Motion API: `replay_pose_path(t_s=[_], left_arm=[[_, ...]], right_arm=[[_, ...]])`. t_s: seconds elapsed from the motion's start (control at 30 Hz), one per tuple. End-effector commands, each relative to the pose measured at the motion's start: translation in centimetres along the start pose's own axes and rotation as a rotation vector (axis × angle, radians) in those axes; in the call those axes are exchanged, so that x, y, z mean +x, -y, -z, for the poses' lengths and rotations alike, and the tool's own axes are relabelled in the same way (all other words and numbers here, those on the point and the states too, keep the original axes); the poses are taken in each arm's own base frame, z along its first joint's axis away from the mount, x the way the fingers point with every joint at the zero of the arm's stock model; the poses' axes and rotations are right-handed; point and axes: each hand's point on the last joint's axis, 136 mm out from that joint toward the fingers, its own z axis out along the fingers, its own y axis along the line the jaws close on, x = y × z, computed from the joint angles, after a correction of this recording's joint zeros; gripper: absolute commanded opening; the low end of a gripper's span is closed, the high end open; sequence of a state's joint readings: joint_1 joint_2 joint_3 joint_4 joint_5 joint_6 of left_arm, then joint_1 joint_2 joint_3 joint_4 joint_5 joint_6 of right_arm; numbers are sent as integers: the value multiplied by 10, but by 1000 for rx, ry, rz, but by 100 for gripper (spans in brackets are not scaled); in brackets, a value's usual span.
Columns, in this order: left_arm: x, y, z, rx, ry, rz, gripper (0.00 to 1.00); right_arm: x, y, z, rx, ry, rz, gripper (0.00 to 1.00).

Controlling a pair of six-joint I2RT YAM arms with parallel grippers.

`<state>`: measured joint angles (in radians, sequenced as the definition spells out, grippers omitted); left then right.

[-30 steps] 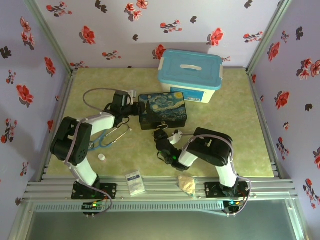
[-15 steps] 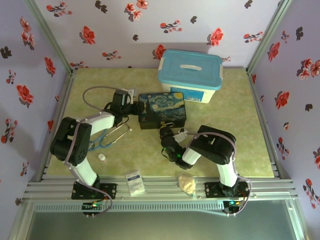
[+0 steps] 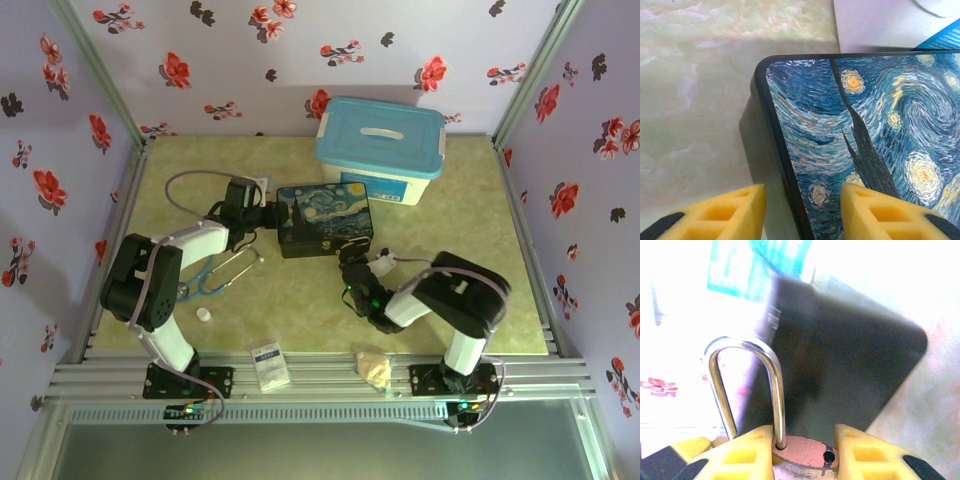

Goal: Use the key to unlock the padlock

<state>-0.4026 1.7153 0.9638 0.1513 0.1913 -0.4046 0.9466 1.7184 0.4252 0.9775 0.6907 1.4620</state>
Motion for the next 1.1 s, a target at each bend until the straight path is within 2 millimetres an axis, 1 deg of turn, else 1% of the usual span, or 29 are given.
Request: replay_pose_path(t_s=[0.0, 0.07, 0.13, 0.2, 0.23, 0.3, 0.43, 0.47, 0.53, 0.57, 0.6, 0.67, 0.77, 0.83, 0.97, 1.07], left_arm=[[27, -23, 4, -95, -124, 16, 45], [20, -19, 6, -90, -112, 15, 46], [13, -16, 8, -87, -103, 15, 49], [5, -12, 12, -83, -92, 13, 52], [0, -10, 15, -78, -81, 12, 55], [-8, -6, 20, -71, -60, 12, 56], [-28, 4, 29, -55, -18, 11, 63], [-32, 6, 31, -51, -11, 13, 65], [-41, 8, 36, -56, 13, 19, 66], [-44, 9, 39, -56, 25, 24, 67], [-47, 11, 43, -54, 37, 27, 67], [-51, 14, 51, -48, 53, 35, 69], [-51, 17, 64, -41, 64, 44, 70], [-49, 20, 73, -32, 72, 52, 70], [-42, 26, 92, -8, 95, 63, 70], [-36, 31, 102, 9, 98, 62, 70]], right_arm=[[-9, 11, 16, 85, -38, 169, 17], [-13, 16, 25, 125, -93, 208, 17], [-15, 23, 33, 166, -180, 253, 16], [-18, 25, 40, 197, -281, 306, 16], [-17, 24, 44, 193, -351, 326, 16], [-23, 22, 52, 204, -442, 337, 16], [-37, 17, 69, 215, -611, 368, 17], [-40, 20, 73, 232, -657, 381, 17], [-38, 23, 79, 251, -776, 377, 16], [-40, 26, 82, 277, -810, 396, 16], [-41, 25, 84, 280, -832, 426, 16], [-47, 28, 84, 314, -845, 464, 17], [-50, 38, 82, 356, -916, 455, 17], [-50, 48, 82, 409, -960, 470, 16], [-55, 64, 79, 477, -960, 505, 16], [-61, 76, 80, 531, -968, 500, 17]])
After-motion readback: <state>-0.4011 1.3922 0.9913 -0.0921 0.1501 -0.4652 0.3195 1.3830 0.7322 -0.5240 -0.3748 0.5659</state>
